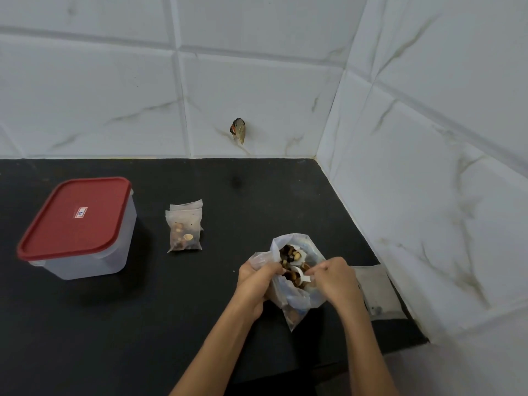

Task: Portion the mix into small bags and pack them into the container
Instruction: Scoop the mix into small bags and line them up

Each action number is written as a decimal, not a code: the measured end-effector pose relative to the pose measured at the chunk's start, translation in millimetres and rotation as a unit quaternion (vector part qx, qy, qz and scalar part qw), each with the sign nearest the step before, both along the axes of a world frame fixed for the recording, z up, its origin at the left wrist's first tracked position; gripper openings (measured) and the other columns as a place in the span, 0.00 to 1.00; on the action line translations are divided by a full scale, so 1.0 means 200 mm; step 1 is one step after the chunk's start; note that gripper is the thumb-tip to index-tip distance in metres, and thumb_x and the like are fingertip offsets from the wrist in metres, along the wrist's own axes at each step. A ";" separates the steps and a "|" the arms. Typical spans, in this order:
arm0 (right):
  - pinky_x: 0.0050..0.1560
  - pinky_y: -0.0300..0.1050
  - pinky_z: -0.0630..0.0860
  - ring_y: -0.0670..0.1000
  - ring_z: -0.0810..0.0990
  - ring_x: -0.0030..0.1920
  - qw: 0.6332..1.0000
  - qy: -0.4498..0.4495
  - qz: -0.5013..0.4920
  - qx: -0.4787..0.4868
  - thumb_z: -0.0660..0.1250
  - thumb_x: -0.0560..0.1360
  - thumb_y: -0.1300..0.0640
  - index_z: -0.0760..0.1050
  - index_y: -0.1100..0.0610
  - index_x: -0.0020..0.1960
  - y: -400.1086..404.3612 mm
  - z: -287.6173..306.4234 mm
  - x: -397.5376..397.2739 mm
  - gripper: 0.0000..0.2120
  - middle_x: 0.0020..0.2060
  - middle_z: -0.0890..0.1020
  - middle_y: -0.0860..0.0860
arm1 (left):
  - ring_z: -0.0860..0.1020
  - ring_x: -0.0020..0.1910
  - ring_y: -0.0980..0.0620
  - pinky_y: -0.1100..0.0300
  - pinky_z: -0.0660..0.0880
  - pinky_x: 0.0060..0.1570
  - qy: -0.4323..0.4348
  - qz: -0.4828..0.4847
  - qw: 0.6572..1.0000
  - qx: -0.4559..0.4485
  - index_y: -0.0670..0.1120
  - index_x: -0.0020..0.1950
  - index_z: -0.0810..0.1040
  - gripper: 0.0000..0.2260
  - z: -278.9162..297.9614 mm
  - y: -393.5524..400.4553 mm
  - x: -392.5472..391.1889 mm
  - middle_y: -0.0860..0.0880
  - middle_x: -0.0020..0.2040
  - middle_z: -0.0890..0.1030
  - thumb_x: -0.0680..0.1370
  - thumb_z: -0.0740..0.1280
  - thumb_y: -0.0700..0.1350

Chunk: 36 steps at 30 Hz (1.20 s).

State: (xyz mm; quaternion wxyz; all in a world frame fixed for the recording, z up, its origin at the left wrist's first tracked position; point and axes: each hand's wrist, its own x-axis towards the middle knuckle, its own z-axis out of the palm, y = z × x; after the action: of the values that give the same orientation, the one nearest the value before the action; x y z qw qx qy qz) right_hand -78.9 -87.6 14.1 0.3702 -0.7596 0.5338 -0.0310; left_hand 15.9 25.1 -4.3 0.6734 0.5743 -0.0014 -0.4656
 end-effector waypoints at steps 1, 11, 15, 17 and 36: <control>0.29 0.35 0.67 0.45 0.76 0.40 1.000 -0.008 -0.020 0.017 0.63 0.76 0.59 0.80 0.57 0.51 -0.01 -0.01 0.01 0.09 0.48 0.81 0.53 | 0.82 0.49 0.43 0.45 0.80 0.51 -0.006 0.002 1.000 -0.002 0.40 0.57 0.75 0.14 0.00 0.00 0.00 0.39 0.50 0.82 0.72 0.67 0.32; 0.34 0.38 0.69 0.47 0.72 0.35 0.917 -0.212 -0.198 0.274 0.60 0.76 0.69 0.81 0.61 0.47 -0.01 -0.08 -0.09 0.12 0.39 0.82 0.57 | 0.82 0.38 0.52 0.60 0.78 0.34 -0.083 -0.048 0.995 -0.009 0.40 0.51 0.78 0.09 0.03 -0.04 -0.05 0.45 0.40 0.82 0.72 0.67 0.31; 0.33 0.37 0.68 0.46 0.69 0.32 0.893 -0.254 -0.220 0.300 0.59 0.76 0.70 0.81 0.63 0.48 0.00 -0.10 -0.11 0.11 0.37 0.80 0.57 | 0.81 0.40 0.50 0.59 0.78 0.35 -0.077 -0.014 0.997 0.002 0.38 0.51 0.78 0.10 0.03 -0.04 -0.06 0.45 0.40 0.81 0.71 0.67 0.31; 0.32 0.37 0.68 0.46 0.69 0.32 0.888 -0.264 -0.230 0.299 0.59 0.76 0.70 0.80 0.64 0.48 -0.01 -0.09 -0.11 0.11 0.38 0.80 0.57 | 0.81 0.40 0.50 0.58 0.78 0.36 -0.073 -0.001 0.997 0.009 0.39 0.49 0.78 0.09 0.03 -0.03 -0.06 0.45 0.41 0.81 0.71 0.67 0.31; 0.37 0.39 0.71 0.47 0.72 0.34 0.895 -0.391 -0.168 0.129 0.63 0.76 0.68 0.82 0.59 0.47 0.12 0.39 -0.18 0.10 0.37 0.81 0.57 | 0.76 0.42 0.58 0.60 0.77 0.39 -0.455 -0.035 0.881 0.126 0.50 0.51 0.66 0.17 0.27 -0.04 -0.14 0.54 0.44 0.75 0.70 0.72 0.49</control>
State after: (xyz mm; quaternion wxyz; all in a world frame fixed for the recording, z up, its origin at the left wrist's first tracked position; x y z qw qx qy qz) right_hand -114.0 -62.6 91.9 0.6336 -0.5306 0.4646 -0.3181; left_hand -12.0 16.3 49.0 0.5038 0.8025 -0.2688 -0.1729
